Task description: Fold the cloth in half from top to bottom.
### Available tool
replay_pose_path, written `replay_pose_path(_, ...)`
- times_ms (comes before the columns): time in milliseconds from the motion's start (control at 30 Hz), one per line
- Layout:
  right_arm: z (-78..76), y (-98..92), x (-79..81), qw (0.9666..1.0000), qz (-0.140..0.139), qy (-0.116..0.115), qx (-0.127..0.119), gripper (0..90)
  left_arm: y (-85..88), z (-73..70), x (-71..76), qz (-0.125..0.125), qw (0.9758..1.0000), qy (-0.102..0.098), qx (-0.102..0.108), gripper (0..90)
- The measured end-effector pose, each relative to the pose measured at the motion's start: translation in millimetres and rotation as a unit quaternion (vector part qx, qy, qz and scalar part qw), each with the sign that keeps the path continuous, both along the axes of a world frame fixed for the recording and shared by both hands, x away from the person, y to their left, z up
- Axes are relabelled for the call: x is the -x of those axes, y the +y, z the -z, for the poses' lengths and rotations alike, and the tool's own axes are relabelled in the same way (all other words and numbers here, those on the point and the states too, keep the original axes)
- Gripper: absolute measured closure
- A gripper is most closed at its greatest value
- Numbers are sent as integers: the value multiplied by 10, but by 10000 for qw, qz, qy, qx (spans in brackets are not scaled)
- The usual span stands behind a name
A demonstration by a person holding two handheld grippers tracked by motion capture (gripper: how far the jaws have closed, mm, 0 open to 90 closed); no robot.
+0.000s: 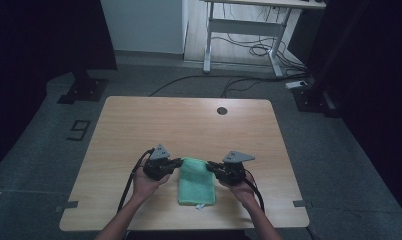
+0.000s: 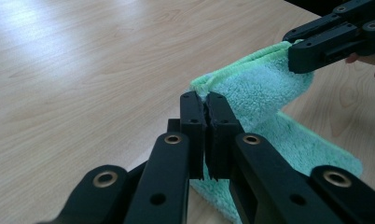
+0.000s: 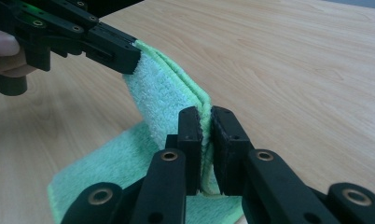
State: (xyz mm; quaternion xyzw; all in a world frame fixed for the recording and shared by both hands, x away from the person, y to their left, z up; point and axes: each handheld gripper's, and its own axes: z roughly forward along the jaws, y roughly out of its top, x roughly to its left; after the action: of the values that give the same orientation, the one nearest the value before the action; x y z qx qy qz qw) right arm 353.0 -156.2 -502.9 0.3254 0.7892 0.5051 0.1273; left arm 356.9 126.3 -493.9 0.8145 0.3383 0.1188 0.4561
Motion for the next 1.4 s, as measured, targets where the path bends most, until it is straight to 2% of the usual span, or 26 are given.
replay_pose_path(200,42,5,95,10000,-88,1,30,817,13,52,97,54,10000,-24,-58,869)
replay_pose_path(467,41,8,100,10000,-95,-1,16,818,28,48,115,64,10000,-5,-43,869)
replay_pose_path(700,38,-2,162,9999,-123,-38,41,818,19,44,204,110,9999,-44,-46,869)
replay_pose_path(1033,117,-79,255,9998,-165,68,-39,816,-14,77,329,260,9996,-20,-85,869)
replay_pose_path(1267,193,-92,386,9995,-296,111,18,810,-10,160,460,327,9994,58,-67,867)
replay_pose_path(1400,241,-108,443,9993,-336,153,51,805,-28,185,557,369,9993,3,-91,865)
